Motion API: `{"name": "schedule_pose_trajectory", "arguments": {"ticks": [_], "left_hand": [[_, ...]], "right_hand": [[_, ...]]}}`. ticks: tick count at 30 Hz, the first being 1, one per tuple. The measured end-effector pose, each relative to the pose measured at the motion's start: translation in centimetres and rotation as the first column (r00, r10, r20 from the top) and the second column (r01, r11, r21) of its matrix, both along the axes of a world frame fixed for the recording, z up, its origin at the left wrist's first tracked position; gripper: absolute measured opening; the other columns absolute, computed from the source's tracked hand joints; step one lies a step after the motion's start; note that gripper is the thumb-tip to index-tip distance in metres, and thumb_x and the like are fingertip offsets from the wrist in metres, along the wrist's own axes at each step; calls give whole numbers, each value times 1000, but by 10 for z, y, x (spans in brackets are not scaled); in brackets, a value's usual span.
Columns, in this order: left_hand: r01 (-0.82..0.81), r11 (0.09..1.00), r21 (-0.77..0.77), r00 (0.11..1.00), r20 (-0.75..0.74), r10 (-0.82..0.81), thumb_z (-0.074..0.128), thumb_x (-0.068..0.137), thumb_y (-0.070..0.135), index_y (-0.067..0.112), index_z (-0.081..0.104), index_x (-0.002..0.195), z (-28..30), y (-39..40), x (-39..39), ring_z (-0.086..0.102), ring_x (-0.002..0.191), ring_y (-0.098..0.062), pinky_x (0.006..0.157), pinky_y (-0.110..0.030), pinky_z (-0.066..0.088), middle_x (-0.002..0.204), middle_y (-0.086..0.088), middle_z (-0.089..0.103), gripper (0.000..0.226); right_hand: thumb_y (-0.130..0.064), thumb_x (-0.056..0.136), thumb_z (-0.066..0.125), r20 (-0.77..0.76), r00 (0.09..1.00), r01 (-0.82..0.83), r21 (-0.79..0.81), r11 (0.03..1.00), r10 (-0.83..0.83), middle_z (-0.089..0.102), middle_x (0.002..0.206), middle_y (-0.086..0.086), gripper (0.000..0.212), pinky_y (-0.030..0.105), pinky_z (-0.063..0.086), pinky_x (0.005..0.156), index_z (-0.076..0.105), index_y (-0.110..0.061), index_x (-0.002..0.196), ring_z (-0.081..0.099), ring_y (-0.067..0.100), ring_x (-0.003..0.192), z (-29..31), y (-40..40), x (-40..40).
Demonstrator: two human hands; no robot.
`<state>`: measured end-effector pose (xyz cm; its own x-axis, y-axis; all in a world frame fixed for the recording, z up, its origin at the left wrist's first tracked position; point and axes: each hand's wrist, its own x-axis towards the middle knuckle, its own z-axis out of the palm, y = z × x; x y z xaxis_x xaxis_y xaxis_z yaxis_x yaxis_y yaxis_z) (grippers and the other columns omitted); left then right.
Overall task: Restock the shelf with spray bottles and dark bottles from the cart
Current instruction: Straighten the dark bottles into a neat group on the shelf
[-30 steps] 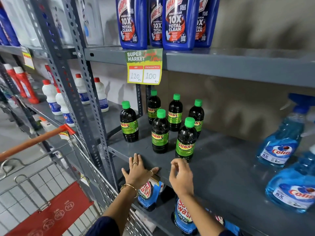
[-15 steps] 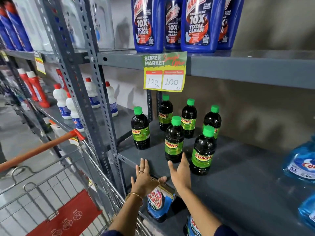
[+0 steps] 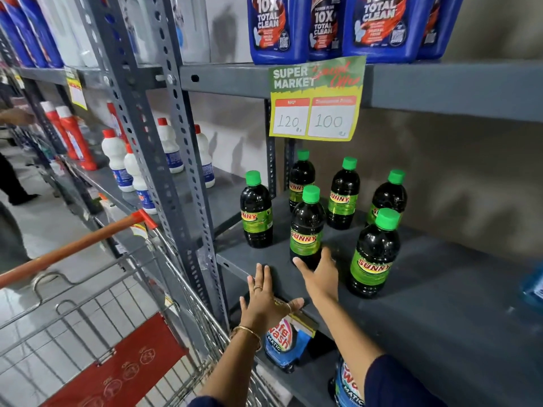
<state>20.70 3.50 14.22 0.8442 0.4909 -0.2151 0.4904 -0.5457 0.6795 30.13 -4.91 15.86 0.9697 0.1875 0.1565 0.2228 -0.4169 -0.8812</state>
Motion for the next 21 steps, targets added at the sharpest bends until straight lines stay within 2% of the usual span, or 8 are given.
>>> {"name": "schedule_pose_trajectory", "arguments": {"ticks": [3, 6, 8, 11, 14, 16, 18, 21], "left_hand": [[1, 1000, 16, 1000, -19, -1, 60, 72, 64, 22, -12, 148, 0, 0, 0, -19, 146, -22, 117, -56, -2, 157, 8, -23, 113], [6, 1000, 20, 999, -38, -5, 59, 73, 64, 22, -12, 148, 1, 0, 1, -20, 146, -22, 117, -56, -2, 157, 7, -24, 112], [16, 1000, 26, 998, -57, -14, 58, 74, 63, 20, -12, 148, 3, 0, 1, -20, 146, -22, 117, -56, -2, 157, 6, -23, 111], [19, 999, 49, 997, -77, -16, 57, 74, 63, 19, -11, 149, 6, 0, 1, -18, 146, -24, 116, -57, -1, 158, 5, -22, 110], [20, 995, 95, 992, -126, -8, 56, 75, 64, 17, -10, 149, 10, -2, 2, -15, 147, -24, 116, -57, 1, 159, 3, -20, 110], [15, 987, 157, 988, -154, 9, 54, 76, 63, 15, -7, 150, 13, -7, 4, -12, 148, -23, 116, -57, 3, 160, 1, -16, 107], [23, 979, 204, 989, -146, 7, 51, 80, 60, 13, -2, 150, 16, -15, 5, -9, 148, -21, 117, -56, 4, 160, 0, -10, 100], [14, 983, 185, 995, -98, 4, 47, 86, 53, 13, -1, 150, 15, -31, -1, -9, 148, -19, 118, -53, 1, 161, 0, -9, 89]], "right_hand": [[-23, 76, 76, 10, 1000, 22, 9, 1000, -22, 60, 120, 21, 56, 37, 46, 88, 49, 0, 119, 56, 34, 112, 2, -2, -3], [-20, 80, 72, -5, 998, 57, 26, 998, -57, 58, 128, 21, 59, 39, 45, 95, 47, 0, 129, 54, 33, 118, 3, -7, -10], [-16, 87, 64, -21, 997, 73, 32, 997, -72, 60, 128, 19, 46, 35, 46, 96, 51, -2, 129, 57, 31, 117, 1, -15, -15], [-6, 90, 57, -31, 992, 126, 87, 988, -124, 70, 109, 17, 23, 21, 44, 77, 65, 0, 111, 66, 26, 99, -1, -30, -28], [-4, 86, 62, -23, 972, 235, 130, 963, -234, 75, 92, 16, 13, 20, 40, 68, 71, -1, 94, 66, 22, 79, -1, -49, -46], [-3, 81, 67, -32, 939, 342, 205, 917, -343, 74, 84, 19, 8, 23, 41, 68, 71, 0, 88, 66, 25, 75, -2, -60, -53], [-1, 75, 72, -54, 899, 432, 275, 859, -435, 70, 82, 20, 13, 28, 42, 71, 67, 0, 87, 65, 34, 78, -5, -71, -53], [0, 70, 77, -99, 876, 477, 323, 817, -473, 62, 95, 23, 33, 35, 48, 74, 58, 3, 97, 62, 37, 84, -3, -86, -42]]}}
